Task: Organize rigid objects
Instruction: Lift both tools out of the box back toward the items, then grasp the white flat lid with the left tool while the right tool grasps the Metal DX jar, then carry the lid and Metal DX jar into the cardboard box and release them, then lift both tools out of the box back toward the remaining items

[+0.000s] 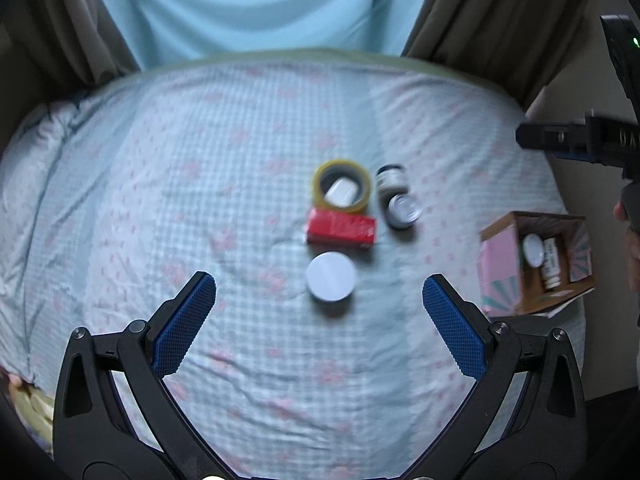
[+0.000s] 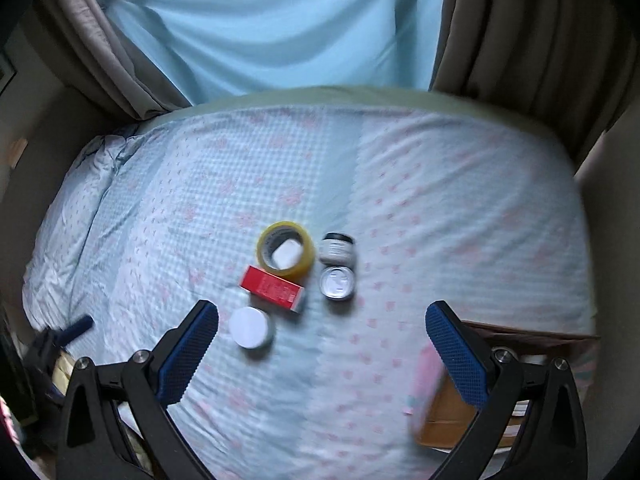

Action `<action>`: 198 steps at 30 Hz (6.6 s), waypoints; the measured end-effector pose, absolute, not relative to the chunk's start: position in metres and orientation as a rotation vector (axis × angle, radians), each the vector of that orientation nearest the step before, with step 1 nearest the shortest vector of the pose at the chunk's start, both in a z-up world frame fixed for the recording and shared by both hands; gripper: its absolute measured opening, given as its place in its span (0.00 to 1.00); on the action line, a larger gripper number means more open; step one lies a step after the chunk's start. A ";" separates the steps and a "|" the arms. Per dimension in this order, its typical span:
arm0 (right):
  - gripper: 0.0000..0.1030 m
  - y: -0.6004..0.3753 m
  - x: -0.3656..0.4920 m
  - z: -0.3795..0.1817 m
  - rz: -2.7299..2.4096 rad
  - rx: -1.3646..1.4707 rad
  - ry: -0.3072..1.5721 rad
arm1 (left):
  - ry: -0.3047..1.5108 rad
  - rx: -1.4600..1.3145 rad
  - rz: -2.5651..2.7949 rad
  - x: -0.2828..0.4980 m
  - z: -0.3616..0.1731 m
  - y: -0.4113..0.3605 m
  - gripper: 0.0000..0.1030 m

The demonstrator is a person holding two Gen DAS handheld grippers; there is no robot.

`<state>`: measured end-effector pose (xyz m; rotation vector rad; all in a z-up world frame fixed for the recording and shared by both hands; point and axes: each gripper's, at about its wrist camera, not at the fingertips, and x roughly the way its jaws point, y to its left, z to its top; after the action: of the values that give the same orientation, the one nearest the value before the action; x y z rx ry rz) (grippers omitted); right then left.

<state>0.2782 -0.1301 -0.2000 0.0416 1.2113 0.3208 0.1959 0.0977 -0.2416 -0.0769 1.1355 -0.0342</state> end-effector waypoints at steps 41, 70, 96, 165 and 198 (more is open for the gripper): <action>0.59 -0.111 0.428 -0.456 0.329 0.228 1.577 | 1.231 -0.063 -0.006 0.254 -0.491 0.043 0.77; 0.51 -0.101 0.384 -0.378 0.346 0.268 1.471 | 1.164 -0.114 0.058 0.223 -0.413 0.081 0.66; 0.51 -0.307 0.213 -0.193 0.392 0.207 1.293 | 1.051 -0.098 -0.069 0.150 -0.205 -0.098 0.66; 1.00 -0.478 0.216 -0.313 0.507 -0.537 1.222 | 1.285 0.260 -0.500 0.213 -0.335 -0.361 1.00; 1.00 -0.298 0.139 -0.194 0.400 -0.324 1.098 | 1.155 -0.036 -0.138 0.142 -0.212 -0.036 1.00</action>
<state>0.1392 -0.2977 -0.1940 -0.3236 1.0982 0.4005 0.1416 -0.0360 -0.2115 -0.0360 1.1554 -0.1381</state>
